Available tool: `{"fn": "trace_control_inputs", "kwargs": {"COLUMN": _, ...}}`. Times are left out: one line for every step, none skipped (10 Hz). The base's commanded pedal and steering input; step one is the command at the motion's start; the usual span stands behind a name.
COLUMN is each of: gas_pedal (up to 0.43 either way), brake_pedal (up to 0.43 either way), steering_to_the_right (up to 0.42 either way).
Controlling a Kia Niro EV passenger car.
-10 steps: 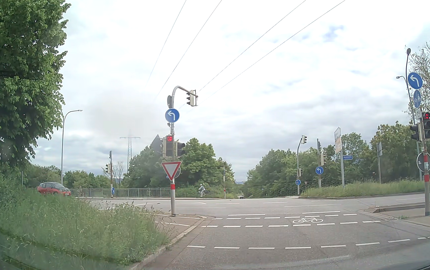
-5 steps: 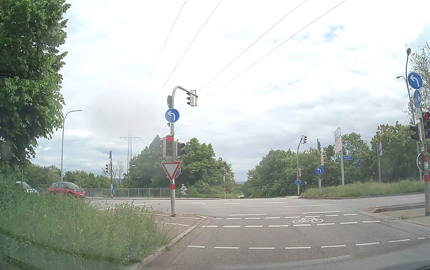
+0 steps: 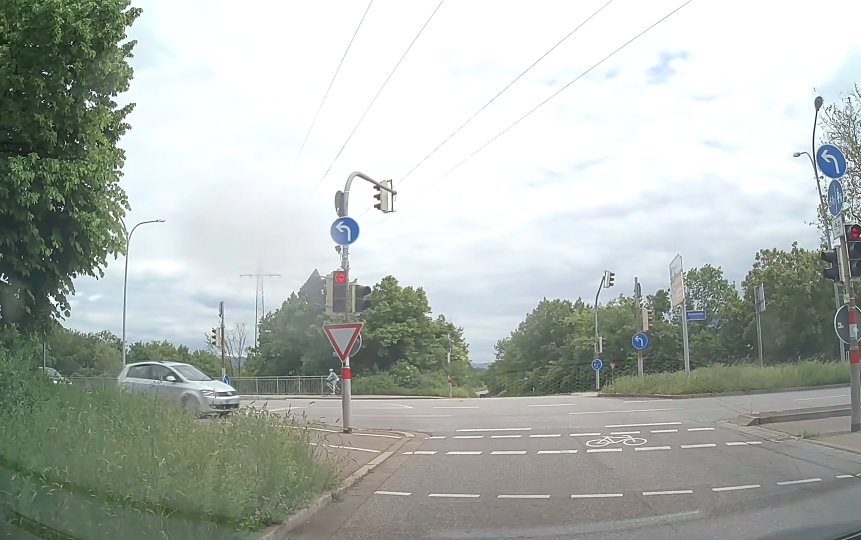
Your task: Follow the waypoints while adhering to traffic rules and regulations
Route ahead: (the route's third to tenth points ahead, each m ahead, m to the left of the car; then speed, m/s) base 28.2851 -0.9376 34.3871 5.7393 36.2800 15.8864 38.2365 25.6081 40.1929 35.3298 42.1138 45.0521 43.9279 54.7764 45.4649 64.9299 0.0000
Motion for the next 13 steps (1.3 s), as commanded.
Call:
{"fn": "trace_control_inputs", "kwargs": {"gas_pedal": 0.0, "brake_pedal": 0.244, "steering_to_the_right": -0.007}}
{"fn": "trace_control_inputs", "kwargs": {"gas_pedal": 0.0, "brake_pedal": 0.244, "steering_to_the_right": -0.007}}
{"fn": "trace_control_inputs", "kwargs": {"gas_pedal": 0.0, "brake_pedal": 0.244, "steering_to_the_right": -0.007}}
{"fn": "trace_control_inputs", "kwargs": {"gas_pedal": 0.0, "brake_pedal": 0.244, "steering_to_the_right": -0.007}}
{"fn": "trace_control_inputs", "kwargs": {"gas_pedal": 0.0, "brake_pedal": 0.244, "steering_to_the_right": -0.007}}
{"fn": "trace_control_inputs", "kwargs": {"gas_pedal": 0.0, "brake_pedal": 0.244, "steering_to_the_right": -0.007}}
{"fn": "trace_control_inputs", "kwargs": {"gas_pedal": 0.0, "brake_pedal": 0.244, "steering_to_the_right": -0.007}}
{"fn": "trace_control_inputs", "kwargs": {"gas_pedal": 0.0, "brake_pedal": 0.244, "steering_to_the_right": -0.007}}
{"fn": "trace_control_inputs", "kwargs": {"gas_pedal": 0.0, "brake_pedal": 0.244, "steering_to_the_right": -0.007}}
{"fn": "trace_control_inputs", "kwargs": {"gas_pedal": 0.0, "brake_pedal": 0.244, "steering_to_the_right": -0.007}}
{"fn": "trace_control_inputs", "kwargs": {"gas_pedal": 0.0, "brake_pedal": 0.244, "steering_to_the_right": -0.007}}
{"fn": "trace_control_inputs", "kwargs": {"gas_pedal": 0.0, "brake_pedal": 0.244, "steering_to_the_right": -0.007}}
{"fn": "trace_control_inputs", "kwargs": {"gas_pedal": 0.0, "brake_pedal": 0.244, "steering_to_the_right": -0.007}}
